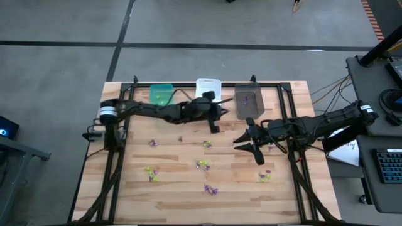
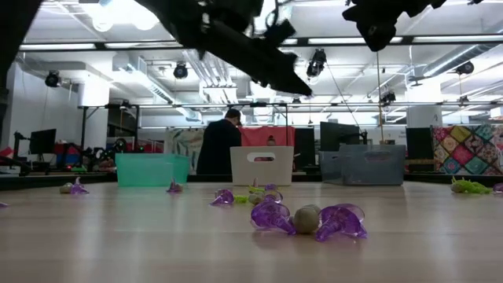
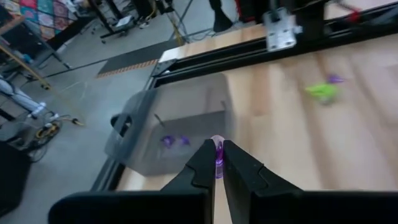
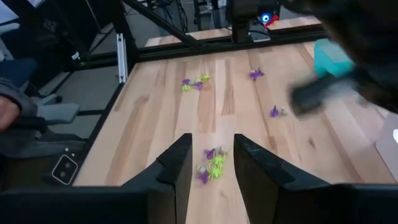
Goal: Sort Halloween decoration
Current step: Put the purple witch hat toy into the gray bin
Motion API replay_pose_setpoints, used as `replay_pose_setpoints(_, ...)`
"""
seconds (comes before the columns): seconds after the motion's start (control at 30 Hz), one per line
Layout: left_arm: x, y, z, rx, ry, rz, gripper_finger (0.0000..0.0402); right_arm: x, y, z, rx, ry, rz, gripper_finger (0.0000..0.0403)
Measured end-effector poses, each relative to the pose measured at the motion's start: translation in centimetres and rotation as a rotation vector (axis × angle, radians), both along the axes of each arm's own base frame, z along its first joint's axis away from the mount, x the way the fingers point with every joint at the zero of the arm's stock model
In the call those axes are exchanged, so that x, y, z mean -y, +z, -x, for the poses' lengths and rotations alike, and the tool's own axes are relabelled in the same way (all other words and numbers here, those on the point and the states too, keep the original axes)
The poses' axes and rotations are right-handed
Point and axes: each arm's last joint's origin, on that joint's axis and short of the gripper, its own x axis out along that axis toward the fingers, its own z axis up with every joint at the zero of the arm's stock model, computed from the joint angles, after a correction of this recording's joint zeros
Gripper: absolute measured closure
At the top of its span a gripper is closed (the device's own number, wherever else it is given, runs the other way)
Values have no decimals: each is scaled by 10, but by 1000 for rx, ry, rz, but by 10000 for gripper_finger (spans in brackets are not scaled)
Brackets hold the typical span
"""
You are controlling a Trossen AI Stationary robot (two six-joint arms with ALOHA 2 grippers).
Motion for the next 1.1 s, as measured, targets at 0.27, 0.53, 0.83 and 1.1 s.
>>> replay_pose_setpoints(0.27,-43,-8,-41,39,48,27,401,-2,0,0,1,14,11,296)
replay_pose_setpoints(0.53,-67,-19,-70,8,31,98,401,-2,0,0,3,17,17,296)
replay_pose_setpoints(0.83,-72,-42,-90,-1,35,158,401,-2,0,0,5,12,7,296)
replay_pose_setpoints(1.1,-76,-48,-92,11,55,190,387,-2,0,0,4,7,-1,296)
